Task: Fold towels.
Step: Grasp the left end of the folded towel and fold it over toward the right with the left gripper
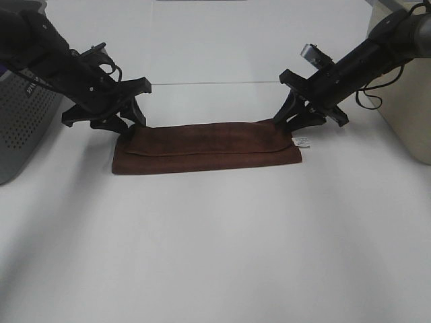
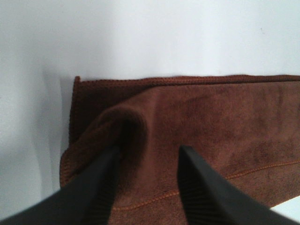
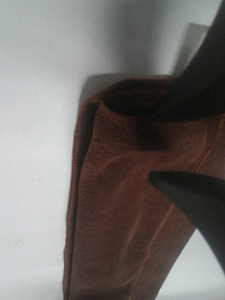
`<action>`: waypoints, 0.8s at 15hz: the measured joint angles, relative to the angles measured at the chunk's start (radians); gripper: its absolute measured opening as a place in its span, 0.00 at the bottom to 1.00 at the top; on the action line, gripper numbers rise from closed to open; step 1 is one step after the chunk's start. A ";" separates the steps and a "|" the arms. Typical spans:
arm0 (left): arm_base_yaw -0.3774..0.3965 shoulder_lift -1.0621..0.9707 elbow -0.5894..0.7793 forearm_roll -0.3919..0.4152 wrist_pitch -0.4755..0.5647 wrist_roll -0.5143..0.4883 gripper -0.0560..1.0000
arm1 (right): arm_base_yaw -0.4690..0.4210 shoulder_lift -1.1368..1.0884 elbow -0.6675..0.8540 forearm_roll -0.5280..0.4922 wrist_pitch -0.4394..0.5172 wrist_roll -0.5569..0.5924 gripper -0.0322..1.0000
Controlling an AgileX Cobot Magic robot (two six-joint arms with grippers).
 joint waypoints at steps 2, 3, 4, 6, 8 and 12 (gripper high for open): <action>0.000 0.000 0.000 -0.002 0.007 0.005 0.71 | -0.001 -0.003 0.000 0.002 0.002 0.001 0.63; 0.000 -0.006 0.000 0.009 0.008 0.013 0.74 | -0.001 -0.015 0.000 -0.001 0.003 0.001 0.70; 0.000 -0.036 0.000 0.060 0.011 0.015 0.76 | -0.001 -0.064 0.000 -0.034 0.018 0.010 0.76; 0.001 -0.061 0.000 0.110 0.028 0.006 0.76 | -0.002 -0.117 0.000 -0.110 0.065 0.045 0.77; 0.002 -0.051 0.000 0.157 0.058 -0.044 0.76 | -0.002 -0.142 0.000 -0.177 0.131 0.081 0.77; 0.002 0.008 0.000 0.158 0.074 -0.082 0.76 | -0.002 -0.142 0.000 -0.228 0.180 0.098 0.77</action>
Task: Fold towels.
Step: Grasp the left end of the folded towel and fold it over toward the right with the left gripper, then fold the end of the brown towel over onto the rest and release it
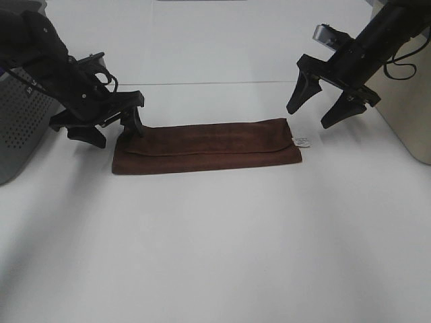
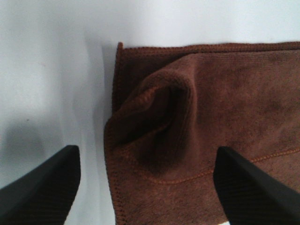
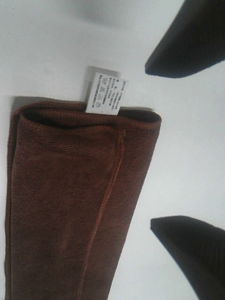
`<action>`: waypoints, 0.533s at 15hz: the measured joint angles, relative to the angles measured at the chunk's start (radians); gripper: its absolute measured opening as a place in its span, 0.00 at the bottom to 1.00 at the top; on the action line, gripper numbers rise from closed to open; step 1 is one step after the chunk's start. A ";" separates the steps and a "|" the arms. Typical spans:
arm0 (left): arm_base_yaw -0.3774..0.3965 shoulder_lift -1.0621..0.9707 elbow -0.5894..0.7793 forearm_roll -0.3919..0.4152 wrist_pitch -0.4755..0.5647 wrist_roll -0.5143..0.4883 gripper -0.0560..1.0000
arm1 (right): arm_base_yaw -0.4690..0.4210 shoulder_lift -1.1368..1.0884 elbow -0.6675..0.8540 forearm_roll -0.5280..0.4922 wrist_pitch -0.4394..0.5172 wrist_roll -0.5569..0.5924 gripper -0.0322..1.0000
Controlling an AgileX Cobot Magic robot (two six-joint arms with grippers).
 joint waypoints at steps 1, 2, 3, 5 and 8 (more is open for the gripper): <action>0.000 0.007 0.000 -0.026 0.000 -0.001 0.76 | 0.000 0.000 0.000 0.000 0.000 0.003 0.77; 0.000 0.019 0.000 -0.056 -0.003 -0.001 0.76 | 0.000 0.000 0.000 0.000 0.000 0.007 0.77; 0.000 0.032 0.000 -0.079 -0.004 0.001 0.76 | 0.000 0.000 0.000 0.000 0.000 0.007 0.77; 0.001 0.042 -0.005 -0.106 -0.005 0.009 0.76 | 0.000 0.000 0.000 0.000 -0.006 0.007 0.77; 0.001 0.055 -0.006 -0.124 0.000 0.011 0.46 | 0.000 0.000 0.000 0.000 -0.028 0.007 0.77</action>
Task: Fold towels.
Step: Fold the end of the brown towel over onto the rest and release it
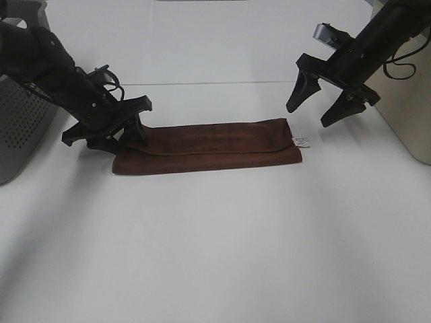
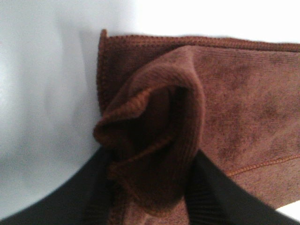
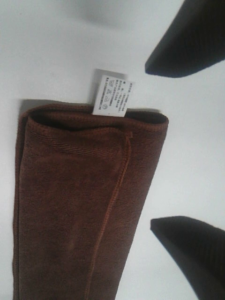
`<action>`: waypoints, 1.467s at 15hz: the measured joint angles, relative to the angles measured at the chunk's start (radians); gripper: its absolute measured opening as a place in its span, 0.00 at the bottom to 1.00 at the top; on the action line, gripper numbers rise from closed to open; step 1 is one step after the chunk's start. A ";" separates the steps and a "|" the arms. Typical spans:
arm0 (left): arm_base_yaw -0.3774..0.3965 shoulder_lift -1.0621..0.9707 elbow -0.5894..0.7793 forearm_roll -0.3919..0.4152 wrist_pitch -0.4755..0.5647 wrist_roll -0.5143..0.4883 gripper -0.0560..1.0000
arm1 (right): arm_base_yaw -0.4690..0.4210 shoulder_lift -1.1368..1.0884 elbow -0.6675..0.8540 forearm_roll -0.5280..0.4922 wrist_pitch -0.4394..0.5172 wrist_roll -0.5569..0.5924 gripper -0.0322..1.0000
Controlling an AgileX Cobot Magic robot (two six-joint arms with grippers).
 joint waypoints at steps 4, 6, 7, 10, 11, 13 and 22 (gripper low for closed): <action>0.000 0.005 0.000 0.047 0.015 0.000 0.09 | 0.000 0.000 0.000 -0.003 -0.015 0.001 0.77; 0.000 -0.022 0.000 0.139 0.047 -0.012 0.09 | 0.000 0.000 0.000 -0.003 -0.015 0.001 0.77; 0.000 -0.050 -0.002 0.230 0.066 -0.056 0.09 | 0.000 0.000 0.000 -0.003 -0.015 0.001 0.77; -0.001 -0.143 -0.075 0.496 0.196 -0.234 0.09 | 0.000 0.000 0.000 -0.003 -0.015 0.001 0.77; -0.003 -0.160 -0.109 0.496 0.238 -0.251 0.09 | 0.000 0.000 0.000 0.004 -0.015 0.001 0.77; -0.021 -0.168 -0.164 0.389 0.280 -0.234 0.09 | 0.000 0.000 0.000 0.022 -0.015 0.001 0.77; -0.215 -0.026 -0.209 -0.055 0.067 -0.257 0.15 | 0.000 0.000 0.000 0.082 0.007 0.001 0.77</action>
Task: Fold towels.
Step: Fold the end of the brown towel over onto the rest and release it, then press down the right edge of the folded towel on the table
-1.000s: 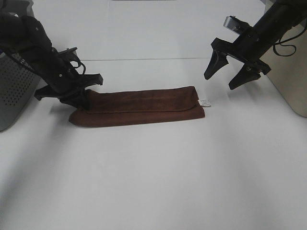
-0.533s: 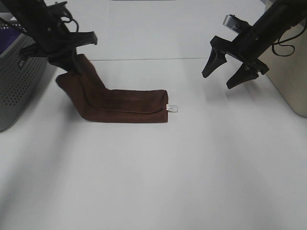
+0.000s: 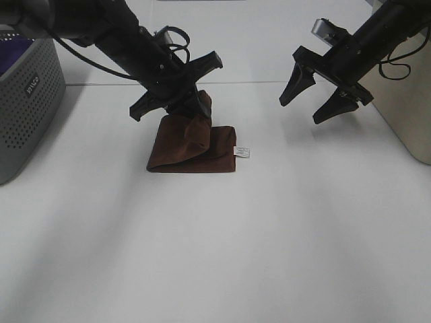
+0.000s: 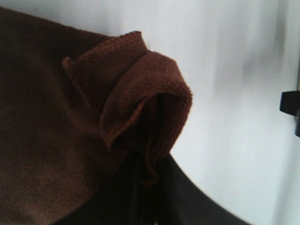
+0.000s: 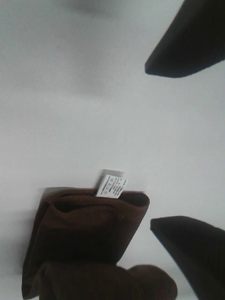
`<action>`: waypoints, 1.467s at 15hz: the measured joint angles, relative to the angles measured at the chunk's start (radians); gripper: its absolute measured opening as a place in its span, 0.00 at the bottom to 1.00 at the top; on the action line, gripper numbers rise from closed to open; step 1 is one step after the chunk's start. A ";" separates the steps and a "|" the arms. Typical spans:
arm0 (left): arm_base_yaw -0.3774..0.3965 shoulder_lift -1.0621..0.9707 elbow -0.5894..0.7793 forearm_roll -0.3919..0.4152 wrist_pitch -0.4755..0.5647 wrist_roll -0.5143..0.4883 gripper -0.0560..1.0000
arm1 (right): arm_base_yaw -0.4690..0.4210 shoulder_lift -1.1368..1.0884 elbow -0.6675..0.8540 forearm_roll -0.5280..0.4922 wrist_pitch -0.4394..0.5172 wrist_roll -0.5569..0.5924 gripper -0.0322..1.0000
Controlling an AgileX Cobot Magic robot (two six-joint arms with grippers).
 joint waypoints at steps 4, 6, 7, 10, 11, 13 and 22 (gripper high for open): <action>-0.005 0.028 -0.001 -0.052 -0.034 -0.024 0.65 | 0.000 0.000 0.000 0.050 0.026 0.000 0.77; -0.007 0.019 -0.006 -0.099 -0.041 0.059 0.79 | 0.000 0.000 0.000 0.081 0.033 0.000 0.77; -0.006 0.010 -0.018 -0.102 -0.041 0.105 0.80 | 0.000 0.000 0.000 0.102 0.034 0.000 0.77; 0.025 -0.019 -0.081 -0.055 -0.020 0.177 0.80 | 0.018 0.000 0.000 0.189 0.034 -0.026 0.77; 0.051 -0.024 -0.100 -0.013 -0.002 0.180 0.80 | 0.039 0.000 0.000 0.218 0.034 -0.037 0.77; 0.106 -0.032 -0.116 0.059 0.028 0.181 0.80 | 0.105 0.000 0.000 0.307 0.034 -0.105 0.77; 0.197 -0.032 -0.117 0.099 0.146 0.183 0.80 | 0.162 0.203 0.000 0.625 -0.054 -0.351 0.77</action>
